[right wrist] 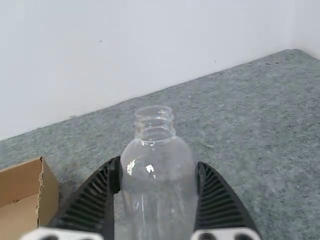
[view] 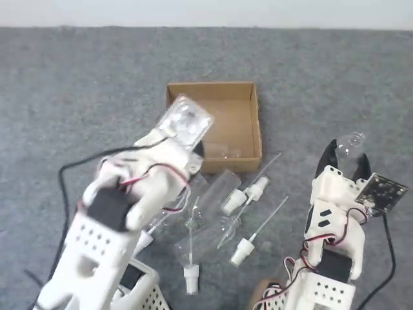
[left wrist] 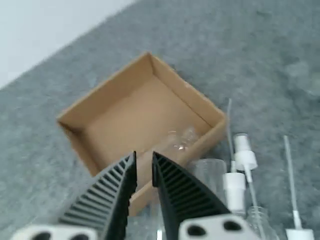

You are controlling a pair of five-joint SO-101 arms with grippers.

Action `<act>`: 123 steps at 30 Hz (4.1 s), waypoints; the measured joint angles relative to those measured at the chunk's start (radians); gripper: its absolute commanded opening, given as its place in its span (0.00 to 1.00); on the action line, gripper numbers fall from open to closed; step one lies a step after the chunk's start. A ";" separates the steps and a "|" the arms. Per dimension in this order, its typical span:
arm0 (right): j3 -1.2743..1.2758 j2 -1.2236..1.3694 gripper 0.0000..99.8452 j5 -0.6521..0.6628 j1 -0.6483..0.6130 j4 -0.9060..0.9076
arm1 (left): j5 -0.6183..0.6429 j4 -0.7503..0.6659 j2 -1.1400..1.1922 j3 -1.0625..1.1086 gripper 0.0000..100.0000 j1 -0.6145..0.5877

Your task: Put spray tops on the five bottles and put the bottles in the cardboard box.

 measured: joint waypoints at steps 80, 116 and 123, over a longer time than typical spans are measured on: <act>0.029 0.000 0.02 0.060 0.436 0.032 | 0.313 -0.149 1.269 -0.466 0.11 0.354; 0.029 0.000 0.02 0.060 0.436 -0.028 | 0.345 0.020 1.293 -0.594 0.12 0.377; 0.038 0.002 0.02 0.060 0.436 -0.037 | 0.359 0.114 1.293 -0.638 0.14 0.365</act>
